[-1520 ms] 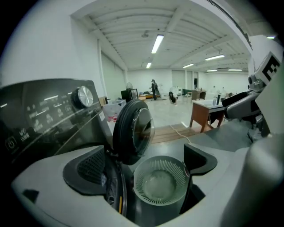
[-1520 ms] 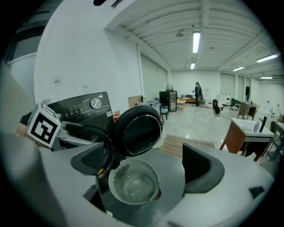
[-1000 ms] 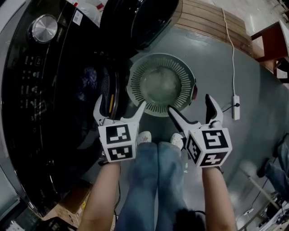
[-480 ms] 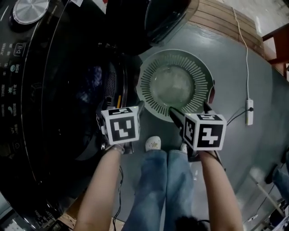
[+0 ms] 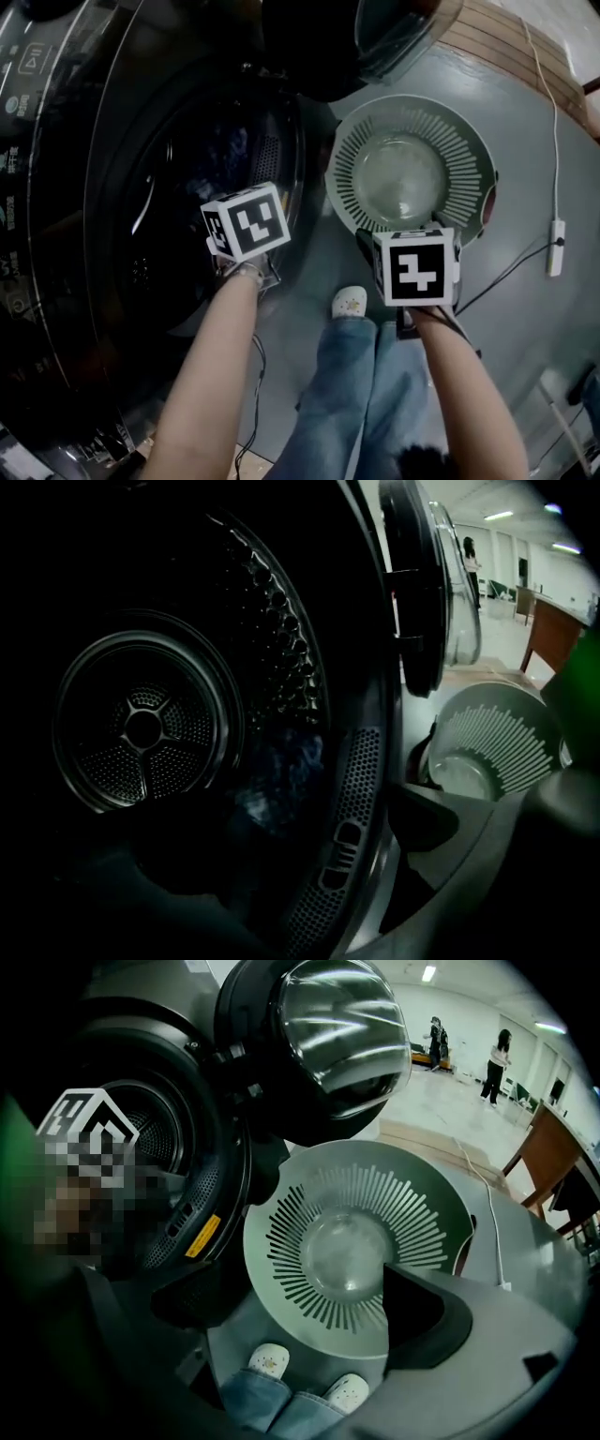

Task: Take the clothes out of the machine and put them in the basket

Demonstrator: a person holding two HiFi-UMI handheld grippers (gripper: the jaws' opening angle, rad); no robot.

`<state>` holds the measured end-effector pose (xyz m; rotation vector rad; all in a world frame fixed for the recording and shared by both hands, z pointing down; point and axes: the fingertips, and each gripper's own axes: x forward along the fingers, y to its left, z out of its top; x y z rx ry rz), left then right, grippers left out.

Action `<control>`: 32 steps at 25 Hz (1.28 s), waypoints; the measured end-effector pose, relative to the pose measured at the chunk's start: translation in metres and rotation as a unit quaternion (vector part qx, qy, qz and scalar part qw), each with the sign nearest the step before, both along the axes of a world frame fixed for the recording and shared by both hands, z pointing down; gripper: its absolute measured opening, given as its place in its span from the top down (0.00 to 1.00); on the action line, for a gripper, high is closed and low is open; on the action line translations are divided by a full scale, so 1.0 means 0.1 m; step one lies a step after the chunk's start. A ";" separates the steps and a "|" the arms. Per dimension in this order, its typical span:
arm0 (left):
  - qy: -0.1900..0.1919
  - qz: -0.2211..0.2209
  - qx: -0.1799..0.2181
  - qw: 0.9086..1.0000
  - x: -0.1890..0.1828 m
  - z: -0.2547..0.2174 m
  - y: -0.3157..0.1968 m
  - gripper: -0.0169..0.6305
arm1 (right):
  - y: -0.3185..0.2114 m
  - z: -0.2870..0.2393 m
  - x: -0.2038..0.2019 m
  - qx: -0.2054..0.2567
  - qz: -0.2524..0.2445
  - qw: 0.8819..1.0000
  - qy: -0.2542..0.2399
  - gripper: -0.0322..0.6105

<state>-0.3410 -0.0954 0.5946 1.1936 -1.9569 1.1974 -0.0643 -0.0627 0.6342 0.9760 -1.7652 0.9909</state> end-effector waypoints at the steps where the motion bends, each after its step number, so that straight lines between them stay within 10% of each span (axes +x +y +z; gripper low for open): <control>1: -0.010 -0.004 0.004 1.000 -0.09 -0.01 -0.02 0.11 | -0.01 0.03 -0.02 0.000 -0.004 1.000 0.003 0.12; 12: -0.048 -0.093 -0.034 0.994 -0.88 0.46 -0.14 0.11 | -0.26 0.20 -0.44 -0.006 0.006 0.999 -0.046 0.12; 21: -0.110 0.002 -0.114 0.987 -1.13 0.82 -0.39 0.13 | -0.31 0.29 -0.56 -0.007 -0.021 0.999 -0.049 0.12; 28: 0.023 0.126 -0.148 0.981 -0.88 1.24 -0.70 0.61 | -0.44 0.28 -0.62 0.021 -0.044 0.998 -0.051 0.12; 32: 0.120 0.106 -0.158 0.974 -0.70 1.38 -0.59 0.92 | -0.46 0.27 -0.63 0.021 -0.042 0.997 -0.059 0.12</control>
